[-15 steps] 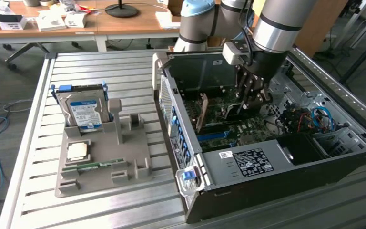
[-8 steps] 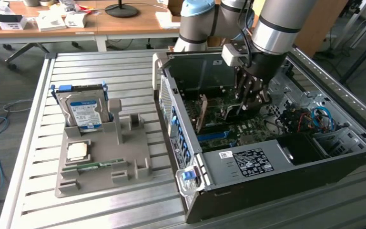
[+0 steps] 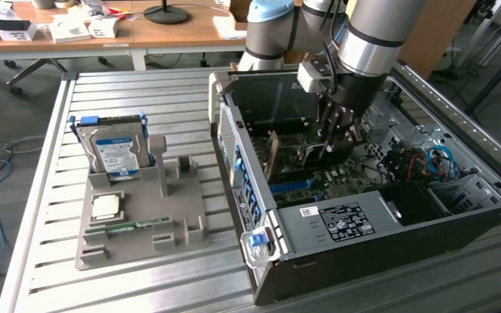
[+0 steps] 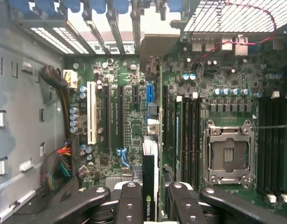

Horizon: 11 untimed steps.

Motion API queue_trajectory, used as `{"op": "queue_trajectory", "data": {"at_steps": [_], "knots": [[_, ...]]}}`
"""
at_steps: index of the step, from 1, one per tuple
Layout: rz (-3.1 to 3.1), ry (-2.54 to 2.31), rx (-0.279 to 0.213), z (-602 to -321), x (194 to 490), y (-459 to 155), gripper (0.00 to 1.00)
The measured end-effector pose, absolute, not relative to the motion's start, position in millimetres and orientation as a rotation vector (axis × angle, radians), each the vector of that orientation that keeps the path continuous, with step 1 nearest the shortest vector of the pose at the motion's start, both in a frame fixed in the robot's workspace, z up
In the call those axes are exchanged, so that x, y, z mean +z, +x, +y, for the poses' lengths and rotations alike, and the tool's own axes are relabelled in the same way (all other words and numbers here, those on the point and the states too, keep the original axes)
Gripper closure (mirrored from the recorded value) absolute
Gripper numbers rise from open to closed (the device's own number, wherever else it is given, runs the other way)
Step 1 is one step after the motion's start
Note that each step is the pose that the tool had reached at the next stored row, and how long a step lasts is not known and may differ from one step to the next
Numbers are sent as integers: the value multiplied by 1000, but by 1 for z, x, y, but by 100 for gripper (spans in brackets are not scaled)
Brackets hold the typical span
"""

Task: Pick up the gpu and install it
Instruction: 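Insert the gpu into the slot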

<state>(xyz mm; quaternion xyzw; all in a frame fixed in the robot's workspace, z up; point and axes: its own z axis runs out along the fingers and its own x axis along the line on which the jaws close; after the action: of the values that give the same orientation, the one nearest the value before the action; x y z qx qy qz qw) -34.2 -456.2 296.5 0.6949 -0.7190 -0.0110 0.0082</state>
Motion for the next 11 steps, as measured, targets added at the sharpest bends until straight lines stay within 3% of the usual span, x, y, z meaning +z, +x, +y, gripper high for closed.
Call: {"op": "queue_trajectory", "data": {"at_steps": [11], "knots": [[-2247,2171,-34,-456,284,-36,74]]}}
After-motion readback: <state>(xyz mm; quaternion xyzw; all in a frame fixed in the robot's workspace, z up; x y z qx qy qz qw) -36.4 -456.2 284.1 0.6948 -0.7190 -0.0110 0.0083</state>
